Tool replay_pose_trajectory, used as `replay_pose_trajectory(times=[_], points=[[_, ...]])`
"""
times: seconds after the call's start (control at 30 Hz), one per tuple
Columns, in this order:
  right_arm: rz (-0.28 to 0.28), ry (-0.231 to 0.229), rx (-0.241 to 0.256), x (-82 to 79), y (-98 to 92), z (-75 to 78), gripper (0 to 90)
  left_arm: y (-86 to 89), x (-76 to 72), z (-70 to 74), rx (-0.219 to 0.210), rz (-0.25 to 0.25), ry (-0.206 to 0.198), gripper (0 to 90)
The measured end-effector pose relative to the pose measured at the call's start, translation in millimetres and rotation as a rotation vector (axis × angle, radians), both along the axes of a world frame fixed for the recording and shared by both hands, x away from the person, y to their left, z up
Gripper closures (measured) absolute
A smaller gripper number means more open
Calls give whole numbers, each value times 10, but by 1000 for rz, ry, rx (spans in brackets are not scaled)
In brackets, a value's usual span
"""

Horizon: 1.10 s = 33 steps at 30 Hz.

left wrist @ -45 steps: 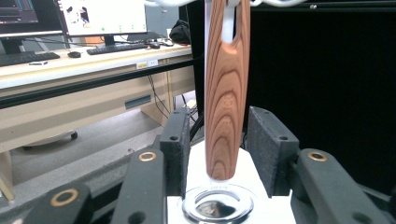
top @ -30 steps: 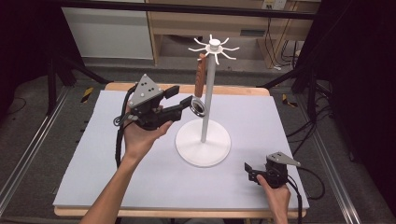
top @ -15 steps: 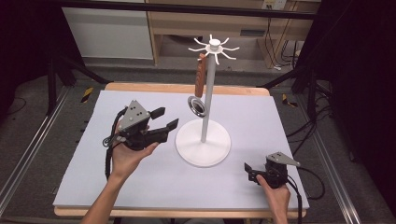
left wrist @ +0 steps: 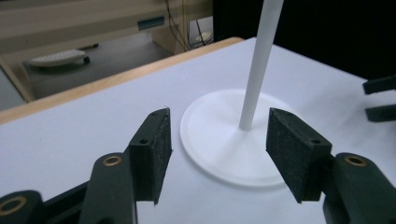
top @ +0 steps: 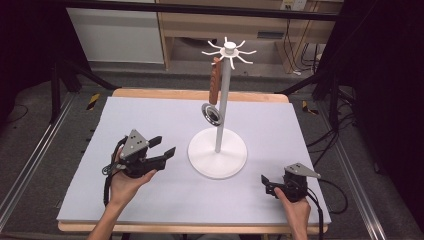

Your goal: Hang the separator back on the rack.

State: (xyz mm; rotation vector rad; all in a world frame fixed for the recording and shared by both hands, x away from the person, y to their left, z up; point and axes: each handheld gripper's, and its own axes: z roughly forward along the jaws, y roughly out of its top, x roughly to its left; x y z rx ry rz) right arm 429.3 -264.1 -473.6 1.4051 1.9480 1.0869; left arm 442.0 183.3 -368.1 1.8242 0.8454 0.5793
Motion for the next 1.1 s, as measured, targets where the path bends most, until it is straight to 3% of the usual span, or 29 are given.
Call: replay_pose_trajectory(times=[0.1,0.37,0.47,0.57,0.7,0.8,1.1], points=[[-2,2,-2,0,0,-1,55,72,3,-128,32,25,16,396],[-26,15,0,-21,-52,-22,57,312,-2,-451,39,76,80,387],[-36,17,6,-33,-68,-18,57,420,-14,-529,93,111,82,383],[-46,22,-4,-42,-94,-27,59,516,-31,-579,74,128,97,377],[-63,38,-11,-49,-113,-43,63,652,-63,-639,80,163,101,372],[-64,42,-12,-54,-125,-46,64,766,-42,-664,64,197,107,364],[-75,47,-12,-52,-154,-63,64,1002,48,-802,75,278,150,348]])
